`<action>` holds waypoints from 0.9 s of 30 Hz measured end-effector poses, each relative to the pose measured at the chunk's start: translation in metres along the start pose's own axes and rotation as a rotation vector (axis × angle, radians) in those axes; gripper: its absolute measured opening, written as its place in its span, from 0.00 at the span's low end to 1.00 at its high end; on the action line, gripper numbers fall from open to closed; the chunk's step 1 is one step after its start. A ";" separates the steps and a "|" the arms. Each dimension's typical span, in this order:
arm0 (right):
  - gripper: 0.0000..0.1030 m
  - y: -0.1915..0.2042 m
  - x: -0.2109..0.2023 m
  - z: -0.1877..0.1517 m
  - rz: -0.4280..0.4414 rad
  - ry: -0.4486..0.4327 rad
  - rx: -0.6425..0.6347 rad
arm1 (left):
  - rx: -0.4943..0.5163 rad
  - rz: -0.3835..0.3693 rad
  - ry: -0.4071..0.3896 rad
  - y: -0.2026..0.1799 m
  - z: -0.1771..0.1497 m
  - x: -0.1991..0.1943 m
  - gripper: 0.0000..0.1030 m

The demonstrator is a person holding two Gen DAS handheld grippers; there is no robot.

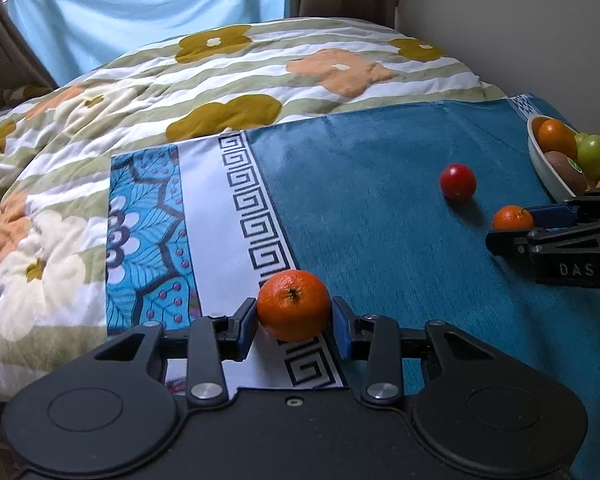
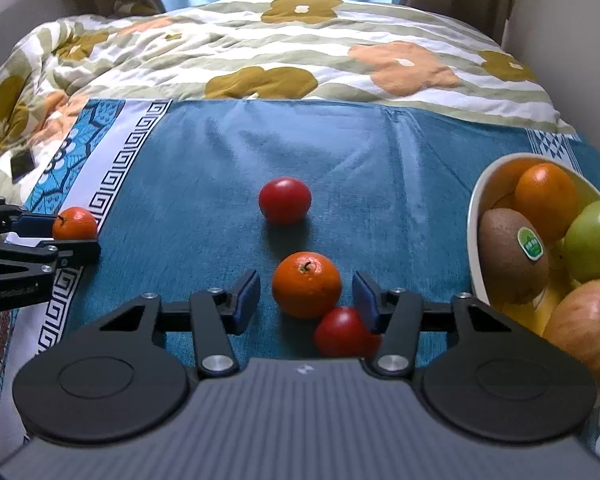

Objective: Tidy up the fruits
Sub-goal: 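Grasp a small tangerine with the left tool while the right tool grasps the other tangerine, then carry both tangerines to the bowl and open the left tool to drop its tangerine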

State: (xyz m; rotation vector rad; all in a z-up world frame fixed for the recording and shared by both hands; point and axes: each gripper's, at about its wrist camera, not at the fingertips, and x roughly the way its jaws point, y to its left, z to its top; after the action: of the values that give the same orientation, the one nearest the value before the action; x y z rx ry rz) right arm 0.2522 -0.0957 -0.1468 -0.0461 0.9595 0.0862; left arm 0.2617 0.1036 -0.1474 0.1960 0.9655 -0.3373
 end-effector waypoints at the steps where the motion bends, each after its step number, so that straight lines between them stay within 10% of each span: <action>1: 0.51 0.001 0.000 0.000 0.002 0.001 -0.009 | -0.007 0.004 -0.001 0.000 -0.001 -0.002 0.42; 27: 0.50 -0.011 -0.087 -0.010 0.134 -0.096 -0.075 | -0.145 0.124 -0.127 -0.053 -0.015 -0.105 0.41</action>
State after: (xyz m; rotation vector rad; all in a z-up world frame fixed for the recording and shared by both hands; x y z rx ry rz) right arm 0.1951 -0.1123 -0.0811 -0.0462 0.8626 0.2464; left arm 0.1760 0.0794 -0.0697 0.1004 0.8447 -0.1633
